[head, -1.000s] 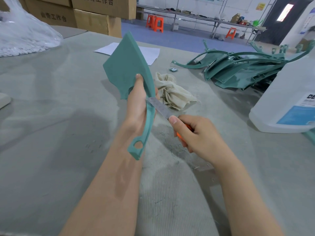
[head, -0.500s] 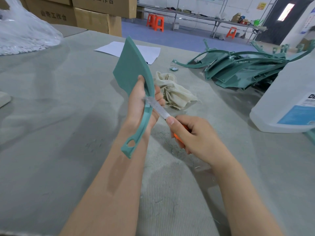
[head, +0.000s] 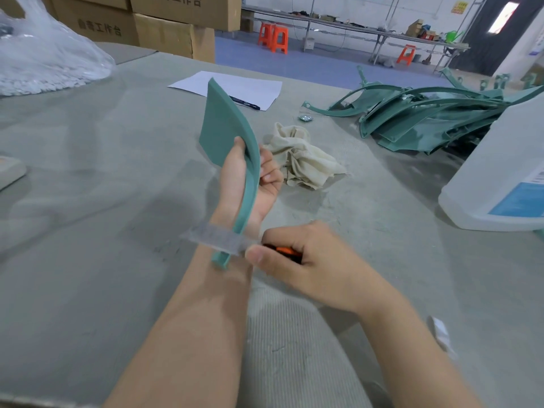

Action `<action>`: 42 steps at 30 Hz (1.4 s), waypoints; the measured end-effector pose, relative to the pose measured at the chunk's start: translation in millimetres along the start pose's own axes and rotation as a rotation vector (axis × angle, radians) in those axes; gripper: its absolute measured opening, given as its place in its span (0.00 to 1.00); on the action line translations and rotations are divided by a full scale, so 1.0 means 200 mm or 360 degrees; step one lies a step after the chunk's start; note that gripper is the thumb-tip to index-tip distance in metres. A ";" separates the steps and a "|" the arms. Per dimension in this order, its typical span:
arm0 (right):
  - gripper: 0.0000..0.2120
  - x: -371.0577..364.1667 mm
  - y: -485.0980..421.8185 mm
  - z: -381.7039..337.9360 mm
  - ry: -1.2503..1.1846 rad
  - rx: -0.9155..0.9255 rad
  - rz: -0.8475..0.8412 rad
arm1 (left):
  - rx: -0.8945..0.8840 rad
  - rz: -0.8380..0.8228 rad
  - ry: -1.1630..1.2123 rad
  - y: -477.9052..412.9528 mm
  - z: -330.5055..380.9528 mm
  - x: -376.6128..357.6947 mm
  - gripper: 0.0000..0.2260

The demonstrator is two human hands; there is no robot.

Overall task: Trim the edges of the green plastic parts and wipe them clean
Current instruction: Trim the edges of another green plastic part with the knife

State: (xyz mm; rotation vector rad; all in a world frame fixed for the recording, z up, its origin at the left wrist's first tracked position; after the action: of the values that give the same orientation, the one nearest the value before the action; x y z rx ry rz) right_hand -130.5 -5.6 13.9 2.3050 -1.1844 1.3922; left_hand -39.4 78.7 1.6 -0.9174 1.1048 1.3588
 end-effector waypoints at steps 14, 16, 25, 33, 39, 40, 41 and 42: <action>0.22 0.19 0.06 0.24 -0.0299 -0.0601 0.0665 | -0.0191 0.0117 -0.0769 0.01 -0.03 -0.01 0.21; 0.23 0.18 0.05 0.23 -0.0295 -0.0585 0.0647 | -0.0200 0.0059 -0.0840 0.02 -0.04 -0.03 0.19; 0.27 0.14 0.02 0.17 -0.0176 -0.0439 0.0525 | -0.0031 0.0045 -0.0682 0.01 -0.08 -0.05 0.20; 0.20 0.03 0.00 0.02 -0.0056 -0.0048 0.0138 | -0.0114 0.0076 -0.0401 -0.02 -0.01 -0.01 0.20; 0.17 -0.02 0.02 -0.04 -0.0325 0.0023 -0.0227 | -0.0225 0.0140 -0.0357 -0.03 0.05 0.03 0.20; 0.15 -0.01 0.02 -0.04 -0.0464 -0.0016 -0.0267 | -0.0252 0.0187 -0.0385 -0.03 0.06 0.04 0.20; 0.15 0.00 0.03 -0.03 -0.0595 -0.0070 -0.0248 | -0.0285 0.0254 -0.0418 -0.03 0.06 0.05 0.20; 0.17 0.03 0.03 -0.01 -0.0684 -0.0149 -0.0170 | -0.0318 0.0339 -0.0462 -0.03 0.07 0.06 0.20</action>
State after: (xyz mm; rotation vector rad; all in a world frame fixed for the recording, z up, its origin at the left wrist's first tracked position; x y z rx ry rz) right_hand -135.1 -10.6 18.4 2.6330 -1.1779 0.8083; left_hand -33.7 94.6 -6.8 -0.7277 0.8724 1.7418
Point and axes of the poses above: each hand's wrist, its own y-axis away from the middle knuckle, its own x-axis out of the back of the hand, z = x × y, the point moved 6 cm from there along -y, towards the middle knuckle, and after that the axes turned 7 degrees about y, right-handed, at the moved point
